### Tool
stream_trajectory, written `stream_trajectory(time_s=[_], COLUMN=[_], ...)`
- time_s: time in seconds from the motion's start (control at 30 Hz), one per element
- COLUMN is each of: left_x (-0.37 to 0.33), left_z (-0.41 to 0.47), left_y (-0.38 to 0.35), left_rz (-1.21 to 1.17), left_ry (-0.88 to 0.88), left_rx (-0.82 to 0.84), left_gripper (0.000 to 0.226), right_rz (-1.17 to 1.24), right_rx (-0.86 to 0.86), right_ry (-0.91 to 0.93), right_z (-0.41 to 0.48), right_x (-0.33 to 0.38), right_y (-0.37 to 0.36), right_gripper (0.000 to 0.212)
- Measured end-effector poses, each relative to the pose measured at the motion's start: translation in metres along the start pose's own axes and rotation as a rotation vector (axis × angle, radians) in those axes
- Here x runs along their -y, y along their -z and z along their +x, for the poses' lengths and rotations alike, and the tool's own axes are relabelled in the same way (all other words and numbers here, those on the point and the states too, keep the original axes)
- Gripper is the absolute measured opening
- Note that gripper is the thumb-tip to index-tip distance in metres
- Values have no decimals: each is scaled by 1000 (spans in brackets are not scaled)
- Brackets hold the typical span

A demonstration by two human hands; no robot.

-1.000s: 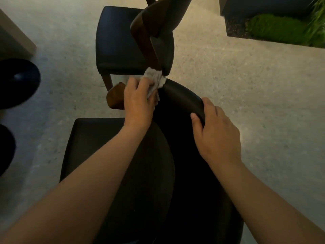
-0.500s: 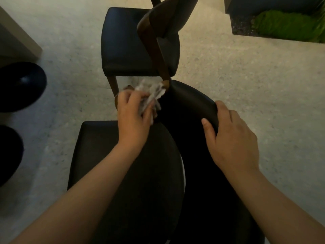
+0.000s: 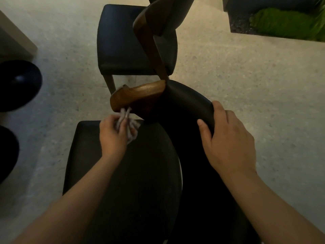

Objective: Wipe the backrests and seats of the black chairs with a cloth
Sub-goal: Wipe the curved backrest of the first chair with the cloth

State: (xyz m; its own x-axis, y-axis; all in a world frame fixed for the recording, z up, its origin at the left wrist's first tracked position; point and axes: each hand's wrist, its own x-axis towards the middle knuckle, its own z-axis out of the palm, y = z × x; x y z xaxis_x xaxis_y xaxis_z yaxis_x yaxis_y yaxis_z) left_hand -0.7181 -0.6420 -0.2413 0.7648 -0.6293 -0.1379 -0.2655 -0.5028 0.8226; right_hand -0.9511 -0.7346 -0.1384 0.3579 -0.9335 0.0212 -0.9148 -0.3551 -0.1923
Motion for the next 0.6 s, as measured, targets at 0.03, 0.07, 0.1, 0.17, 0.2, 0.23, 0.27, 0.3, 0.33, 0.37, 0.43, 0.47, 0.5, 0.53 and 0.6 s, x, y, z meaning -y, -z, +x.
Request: stream_trajectory(time_s=[0.03,0.07,0.1,0.17,0.2,0.23,0.27,0.3,0.33,0.37,0.43,0.47,0.5,0.53,0.6], left_x=[-16,-33,-46,-58,-55,-51,-46,-40,-36,-30,-19,-15,-12,-10,-9], left_z=[-5,-8,-8,-2,4,8,11,11,9,5,-5,-12,-17,-20,-18], left_y=[-3,-7,-14,-30,-39,-48,-54,-58,-62,-65,-68,-70,-71,-71,-72], left_rz=[-57,-90,-93,-5,70,126,151,159,165,163,118,57,-16,-78,-115], left_ry=[-85,-177,-268,-415,-458,-483,-494,-502,-505,-492,-415,-352,-286,-240,-210], left_rx=[-97,-182,-225,-179,-162,-175,-205,-234,-249,-229,-91,-3,61,90,84], left_gripper=[10,12,16,24,28,32,34,35,35,36,37,39,40,40,40], right_rz=[-1,-1,2,7,7,8,7,1,-7,-14,-17,-17,-17,-19,-21], right_rx=[-2,-4,-3,-2,-4,-5,-6,-9,-15,-20,-22,-23,-21,-17,-19], right_ry=[1,0,-1,-1,1,3,5,6,8,10,10,8,7,7,8], right_z=[0,0,-1,-1,-1,-1,-1,-2,-2,-2,-1,-1,-1,-2,-1], right_x=[0,1,1,1,1,0,1,0,0,-1,-1,-1,-1,-1,-2], right_y=[0,1,1,1,1,1,0,-1,-2,-2,-3,-3,-2,-3,-4], right_gripper=[56,56,56,57,57,57,57,57,57,56,56,56,57,57,57])
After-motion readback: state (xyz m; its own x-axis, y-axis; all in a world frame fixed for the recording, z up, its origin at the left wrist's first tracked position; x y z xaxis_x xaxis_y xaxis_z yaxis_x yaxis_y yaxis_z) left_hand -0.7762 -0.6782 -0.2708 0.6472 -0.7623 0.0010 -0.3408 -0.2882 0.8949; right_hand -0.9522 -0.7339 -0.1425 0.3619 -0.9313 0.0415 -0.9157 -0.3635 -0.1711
